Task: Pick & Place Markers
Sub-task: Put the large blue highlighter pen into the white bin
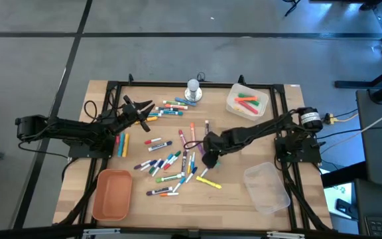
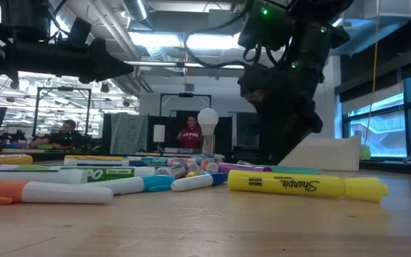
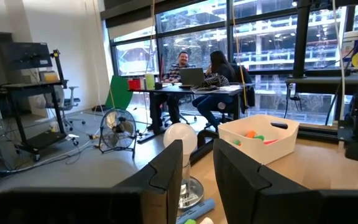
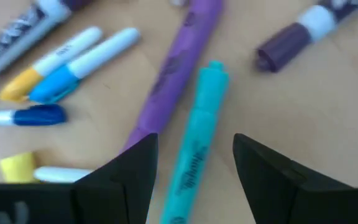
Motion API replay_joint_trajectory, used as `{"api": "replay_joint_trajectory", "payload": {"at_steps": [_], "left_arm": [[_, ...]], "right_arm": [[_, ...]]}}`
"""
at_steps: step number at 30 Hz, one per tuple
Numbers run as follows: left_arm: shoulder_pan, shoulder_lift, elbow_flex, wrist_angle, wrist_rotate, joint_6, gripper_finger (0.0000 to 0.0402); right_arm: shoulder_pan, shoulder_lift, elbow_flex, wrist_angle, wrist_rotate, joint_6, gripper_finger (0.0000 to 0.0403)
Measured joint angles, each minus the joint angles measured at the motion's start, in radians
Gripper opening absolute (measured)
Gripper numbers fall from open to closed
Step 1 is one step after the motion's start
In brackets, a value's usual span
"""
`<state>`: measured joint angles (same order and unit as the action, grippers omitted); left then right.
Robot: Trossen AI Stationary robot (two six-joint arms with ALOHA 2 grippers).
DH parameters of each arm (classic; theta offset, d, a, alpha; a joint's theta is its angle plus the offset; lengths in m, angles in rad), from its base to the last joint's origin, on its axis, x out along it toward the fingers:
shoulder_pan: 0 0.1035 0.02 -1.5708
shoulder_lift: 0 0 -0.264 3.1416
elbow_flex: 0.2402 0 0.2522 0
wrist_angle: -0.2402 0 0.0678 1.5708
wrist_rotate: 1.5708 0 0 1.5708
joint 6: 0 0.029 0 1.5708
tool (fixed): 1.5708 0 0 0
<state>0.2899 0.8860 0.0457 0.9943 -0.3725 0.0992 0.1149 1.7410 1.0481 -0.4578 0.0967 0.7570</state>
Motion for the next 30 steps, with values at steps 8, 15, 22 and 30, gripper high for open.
{"api": "replay_joint_trajectory", "payload": {"at_steps": [8, 15, 22, 30], "left_arm": [[0.000, 0.000, 0.000, 0.005, 0.000, -0.009, 0.0086], [0.000, 0.000, 0.000, 0.012, 0.000, -0.009, 0.0086], [0.000, 0.000, 0.000, 0.012, 0.000, -0.009, 0.0086], [0.000, 0.000, 0.000, 0.012, 0.000, -0.009, 0.0086]], "right_arm": [[0.035, 0.072, 0.003, 0.008, 0.010, 0.000, 0.0209], [0.039, 0.091, 0.006, -0.022, 0.025, 0.005, 0.0183], [0.038, 0.093, 0.004, -0.044, 0.031, -0.001, 0.0096], [0.025, 0.094, 0.004, -0.058, 0.024, -0.005, 0.0067]]}}
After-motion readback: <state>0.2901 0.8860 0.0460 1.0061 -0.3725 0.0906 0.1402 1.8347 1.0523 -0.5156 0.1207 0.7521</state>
